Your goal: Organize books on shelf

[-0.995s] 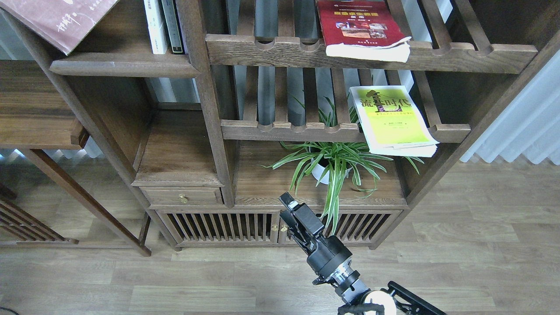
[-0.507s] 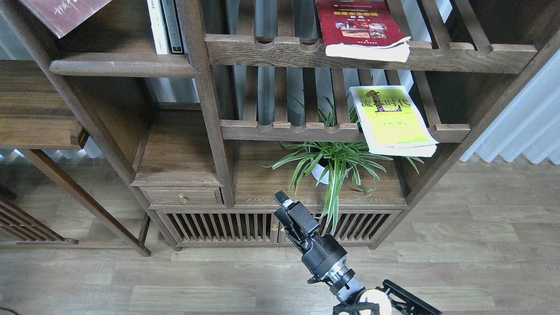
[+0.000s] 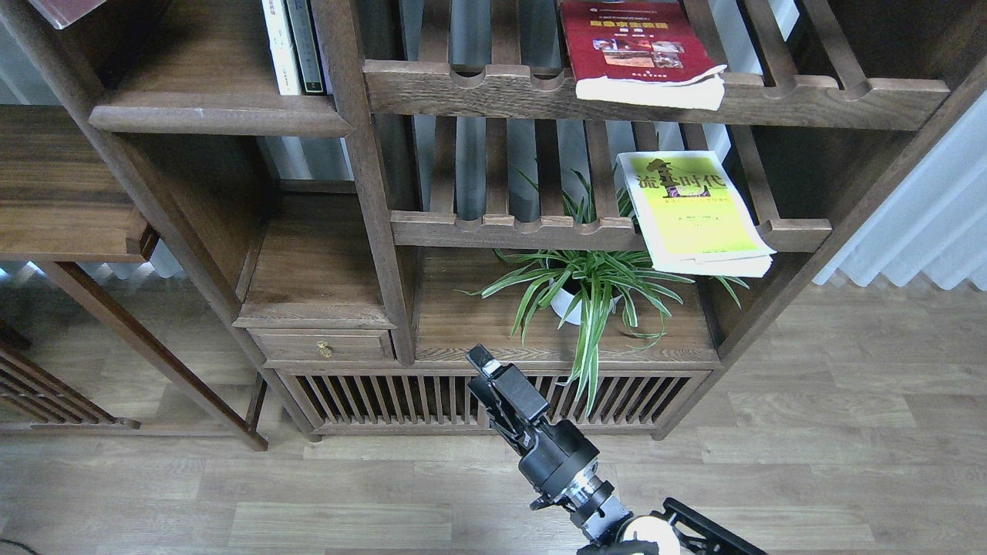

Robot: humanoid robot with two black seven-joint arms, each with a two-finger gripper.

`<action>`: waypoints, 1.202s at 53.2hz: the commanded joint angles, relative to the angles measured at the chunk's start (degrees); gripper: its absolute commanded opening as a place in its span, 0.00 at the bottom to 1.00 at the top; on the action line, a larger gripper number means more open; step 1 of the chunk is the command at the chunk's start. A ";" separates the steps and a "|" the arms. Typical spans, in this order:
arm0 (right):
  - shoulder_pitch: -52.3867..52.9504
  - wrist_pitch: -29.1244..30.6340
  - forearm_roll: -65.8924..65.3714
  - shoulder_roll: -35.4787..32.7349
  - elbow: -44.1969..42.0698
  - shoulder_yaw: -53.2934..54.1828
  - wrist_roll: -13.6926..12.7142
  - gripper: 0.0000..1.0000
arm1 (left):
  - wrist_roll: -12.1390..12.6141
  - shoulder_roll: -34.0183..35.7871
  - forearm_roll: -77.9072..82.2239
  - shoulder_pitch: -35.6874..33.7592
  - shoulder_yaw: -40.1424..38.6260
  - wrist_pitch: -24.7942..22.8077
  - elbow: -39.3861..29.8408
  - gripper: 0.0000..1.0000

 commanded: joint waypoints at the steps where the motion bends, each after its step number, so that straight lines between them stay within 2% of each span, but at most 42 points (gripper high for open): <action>1: -0.01 0.00 0.00 0.00 -0.01 0.00 0.01 0.96 | -1.45 -2.63 5.07 -0.68 0.01 3.85 0.18 0.01; 8: -0.09 0.00 0.00 0.00 -0.01 0.00 0.01 0.96 | -4.00 -2.72 10.43 -0.68 0.01 9.11 0.54 0.01; 15: -0.44 0.00 0.09 0.00 -0.01 0.00 0.01 0.96 | -5.32 -2.63 11.49 -1.03 0.09 14.30 0.54 0.01; 20: -0.71 0.00 0.09 0.00 -0.01 -0.18 0.01 0.96 | -8.13 -2.72 13.77 -1.39 1.58 18.34 0.62 0.01; 26: -0.71 0.00 0.09 0.00 -0.01 -0.18 0.01 0.97 | -9.54 -3.42 14.39 -1.91 3.87 21.34 0.62 0.01; 35: -0.80 0.00 0.18 0.00 -0.01 -0.18 0.01 0.97 | -13.05 -5.09 14.92 -2.35 6.95 25.82 1.50 0.01; 36: -0.80 0.00 0.18 0.00 -0.01 -0.18 0.01 0.97 | -14.53 -6.74 15.36 -2.96 8.34 28.78 1.94 0.01; 38: -0.80 0.00 0.18 0.00 -0.01 -0.18 0.01 0.97 | -14.99 -7.11 15.71 -3.23 8.88 29.86 2.38 0.02; 48: -0.71 0.00 0.36 0.00 -0.10 -0.09 0.01 0.98 | -16.31 -8.25 16.24 -3.41 12.04 30.39 3.79 0.02; 53: -0.71 0.00 0.44 0.00 -0.01 -0.09 0.01 0.98 | -17.71 -8.60 16.33 -3.50 13.28 30.83 4.58 0.02; 64: -0.71 0.00 0.44 0.00 -0.01 -0.09 0.01 0.98 | -20.35 -11.85 16.33 -4.99 14.77 30.74 9.85 0.02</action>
